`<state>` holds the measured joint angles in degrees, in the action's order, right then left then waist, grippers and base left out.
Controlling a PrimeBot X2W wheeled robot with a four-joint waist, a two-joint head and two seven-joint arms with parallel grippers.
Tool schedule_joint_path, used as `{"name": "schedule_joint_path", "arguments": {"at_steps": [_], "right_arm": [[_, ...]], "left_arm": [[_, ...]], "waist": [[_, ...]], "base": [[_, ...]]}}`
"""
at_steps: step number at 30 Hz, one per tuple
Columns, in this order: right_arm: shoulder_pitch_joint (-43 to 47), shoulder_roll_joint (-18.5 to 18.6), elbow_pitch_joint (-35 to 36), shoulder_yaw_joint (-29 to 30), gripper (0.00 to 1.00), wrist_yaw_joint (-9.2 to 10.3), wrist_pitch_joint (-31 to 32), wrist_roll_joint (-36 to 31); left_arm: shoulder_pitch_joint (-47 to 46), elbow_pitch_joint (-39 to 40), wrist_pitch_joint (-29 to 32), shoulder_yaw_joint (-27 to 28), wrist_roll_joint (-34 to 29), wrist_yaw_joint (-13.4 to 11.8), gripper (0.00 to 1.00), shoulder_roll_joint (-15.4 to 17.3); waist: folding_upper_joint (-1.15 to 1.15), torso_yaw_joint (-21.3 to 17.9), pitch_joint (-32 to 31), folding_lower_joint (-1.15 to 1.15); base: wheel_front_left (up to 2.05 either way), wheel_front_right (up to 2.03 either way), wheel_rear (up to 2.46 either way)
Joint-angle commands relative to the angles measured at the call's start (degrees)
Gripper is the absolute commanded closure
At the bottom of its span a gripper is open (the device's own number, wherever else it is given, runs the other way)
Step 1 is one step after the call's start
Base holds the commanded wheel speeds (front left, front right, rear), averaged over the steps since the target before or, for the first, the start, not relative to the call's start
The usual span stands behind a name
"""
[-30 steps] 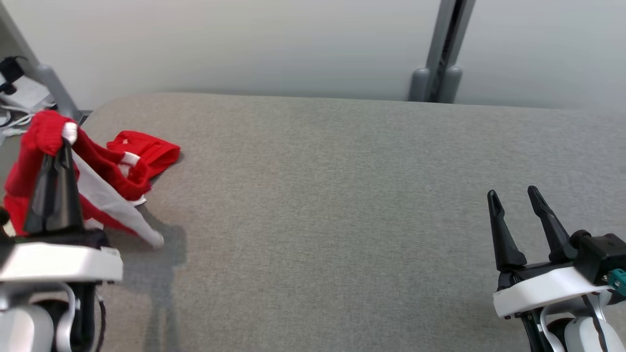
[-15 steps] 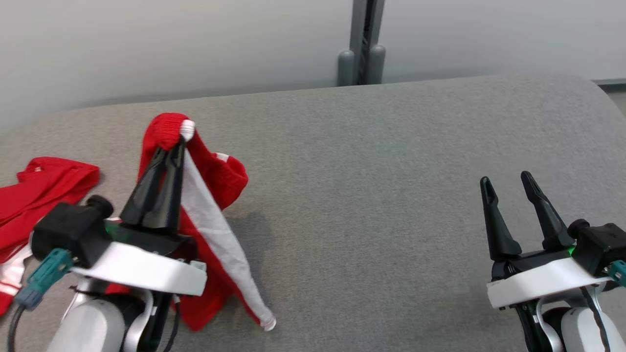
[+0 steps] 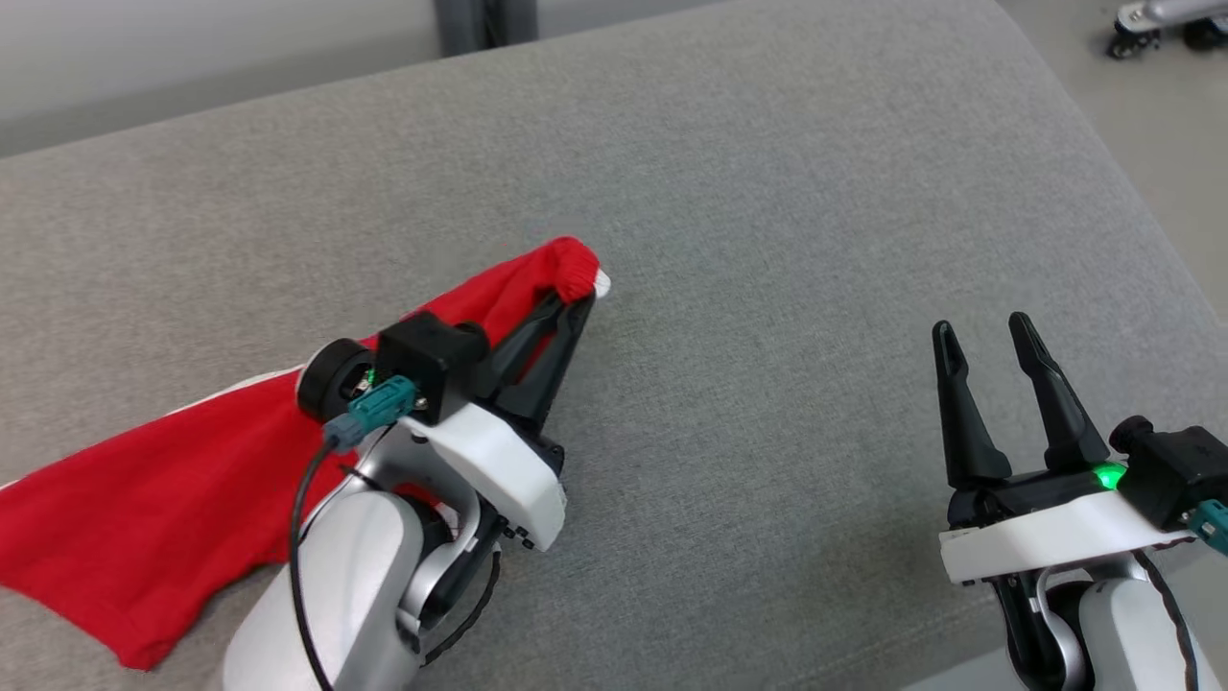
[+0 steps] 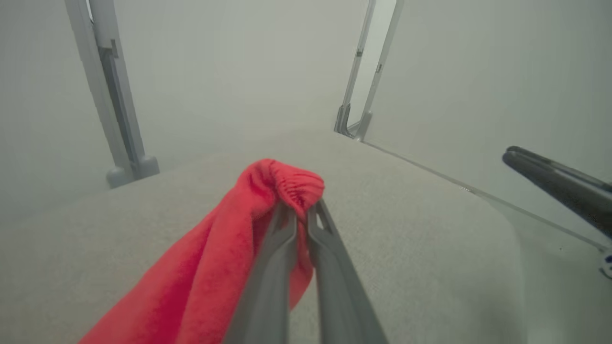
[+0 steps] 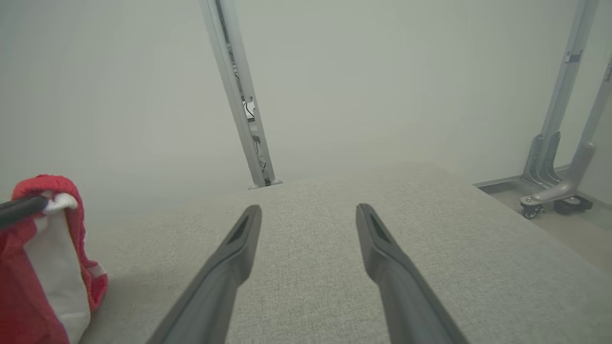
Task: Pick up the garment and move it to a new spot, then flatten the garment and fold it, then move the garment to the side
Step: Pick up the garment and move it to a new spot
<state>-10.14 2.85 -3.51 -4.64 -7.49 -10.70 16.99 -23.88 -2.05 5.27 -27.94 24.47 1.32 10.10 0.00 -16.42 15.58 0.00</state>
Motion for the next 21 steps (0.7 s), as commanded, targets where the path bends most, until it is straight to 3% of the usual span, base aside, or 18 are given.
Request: {"name": "schedule_joint_path", "arguments": {"at_steps": [1, 11, 14, 21], "right_arm": [[-0.94, 0.12, -0.39, -0.18, 0.00, -0.01, -0.72, 0.44], [-3.15, 0.16, -3.42, -2.05, 0.00, -0.01, -3.27, 2.62], [-3.62, 0.16, -4.55, -2.16, 0.00, -0.01, -3.70, 2.58], [-3.44, 0.17, -6.43, -0.89, 0.00, -0.01, -4.18, 1.13]], "left_arm": [[-1.49, -1.49, -0.48, -0.67, -0.64, 0.81, 1.00, -0.26], [-7.16, -19.30, -1.28, -5.45, -0.40, 4.29, 1.00, -3.03], [-7.85, -22.53, -2.61, -6.23, -0.46, 4.65, 0.00, -3.44], [-6.63, -22.43, -7.42, -7.32, 0.40, 5.10, 0.00, -4.57]], "waist": [[0.00, -3.79, 3.96, 0.00], [0.00, -6.42, 8.11, 0.00], [0.00, -6.21, 7.68, 0.00], [0.00, -2.74, 3.48, 0.00]], "base": [[0.00, 0.00, 0.00], [0.00, 0.00, 0.00], [0.00, 0.00, 0.00], [0.00, 0.00, 0.00]]}}
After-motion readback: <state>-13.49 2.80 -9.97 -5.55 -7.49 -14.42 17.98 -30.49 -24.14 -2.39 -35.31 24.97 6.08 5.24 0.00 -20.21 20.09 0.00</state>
